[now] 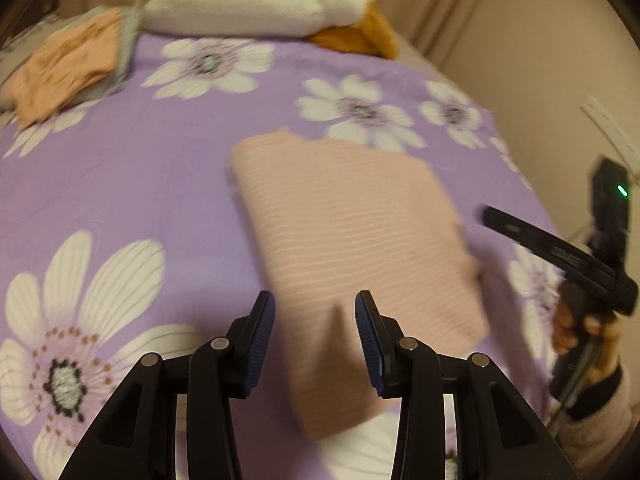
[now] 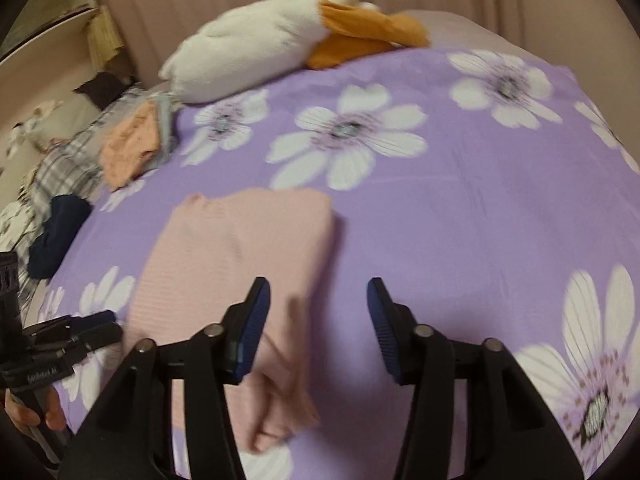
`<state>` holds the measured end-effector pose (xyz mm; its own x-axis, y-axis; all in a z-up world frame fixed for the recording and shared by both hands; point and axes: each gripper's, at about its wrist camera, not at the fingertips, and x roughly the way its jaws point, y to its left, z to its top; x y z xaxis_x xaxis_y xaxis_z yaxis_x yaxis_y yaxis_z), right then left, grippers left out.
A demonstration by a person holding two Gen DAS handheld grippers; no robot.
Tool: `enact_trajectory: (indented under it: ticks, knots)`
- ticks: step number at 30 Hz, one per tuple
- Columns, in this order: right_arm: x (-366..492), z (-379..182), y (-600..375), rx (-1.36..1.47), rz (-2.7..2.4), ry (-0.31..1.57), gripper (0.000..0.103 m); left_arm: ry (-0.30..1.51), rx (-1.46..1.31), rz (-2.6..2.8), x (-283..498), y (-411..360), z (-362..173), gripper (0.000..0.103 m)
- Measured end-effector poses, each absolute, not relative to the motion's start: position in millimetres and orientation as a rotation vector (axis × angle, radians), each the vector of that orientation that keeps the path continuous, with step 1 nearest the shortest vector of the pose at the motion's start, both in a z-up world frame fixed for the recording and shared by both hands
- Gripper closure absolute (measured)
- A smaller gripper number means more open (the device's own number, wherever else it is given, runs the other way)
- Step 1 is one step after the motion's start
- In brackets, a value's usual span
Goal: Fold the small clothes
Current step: 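Open both tools and release the folded pink sweater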
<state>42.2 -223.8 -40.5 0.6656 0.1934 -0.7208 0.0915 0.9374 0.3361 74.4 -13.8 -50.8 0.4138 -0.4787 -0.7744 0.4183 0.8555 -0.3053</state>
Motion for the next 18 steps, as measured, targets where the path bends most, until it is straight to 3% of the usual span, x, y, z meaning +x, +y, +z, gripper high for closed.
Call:
enact_trajectory:
  ticks: [4,12,18]
  knots:
    - [64.9,-40.2,-197.8,0.307,0.14,0.832,0.076,0.958,-0.005,-0.604,65.5,-39.9,-48.2,0.064]
    - [100.7,-84.9,-186.3,0.322,0.151,0.968,0.087,1.06,0.002,-0.624,69.5,-45.1,-83.5,0.064]
    - [97.6,-79.8,-188.4,0.347,0.139,0.963,0.09,1.048,-0.019,-0.644,72.7,-43.9,-74.7,0.064]
